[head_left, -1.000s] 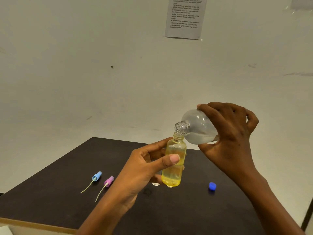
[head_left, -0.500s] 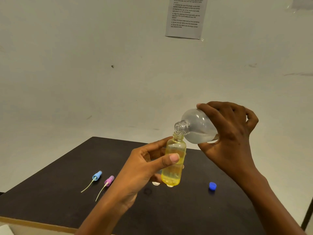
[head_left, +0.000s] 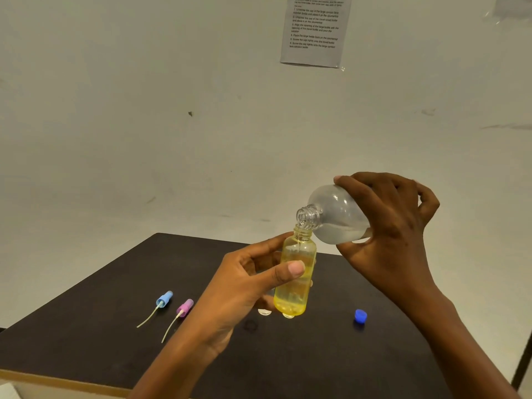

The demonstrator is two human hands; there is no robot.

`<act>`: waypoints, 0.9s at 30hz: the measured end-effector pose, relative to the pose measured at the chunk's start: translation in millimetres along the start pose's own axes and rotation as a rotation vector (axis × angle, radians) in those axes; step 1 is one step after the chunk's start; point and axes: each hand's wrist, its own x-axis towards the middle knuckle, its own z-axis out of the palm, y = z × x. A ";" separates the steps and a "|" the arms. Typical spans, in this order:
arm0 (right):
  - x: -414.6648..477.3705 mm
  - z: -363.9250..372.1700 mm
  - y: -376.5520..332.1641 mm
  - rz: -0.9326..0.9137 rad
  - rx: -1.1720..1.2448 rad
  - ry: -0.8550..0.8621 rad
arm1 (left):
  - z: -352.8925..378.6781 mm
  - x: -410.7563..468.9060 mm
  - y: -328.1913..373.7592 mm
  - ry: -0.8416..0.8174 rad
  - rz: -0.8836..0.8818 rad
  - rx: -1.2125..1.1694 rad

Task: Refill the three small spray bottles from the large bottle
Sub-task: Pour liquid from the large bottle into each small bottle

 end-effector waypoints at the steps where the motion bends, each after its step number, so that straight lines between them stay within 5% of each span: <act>1: 0.2 0.0 -0.1 0.000 -0.001 -0.001 | -0.2 0.2 -0.3 -0.001 0.000 0.001; 27: 2.0 -0.5 -1.7 -0.005 -0.005 -0.005 | -0.7 -0.1 1.5 0.013 0.001 0.004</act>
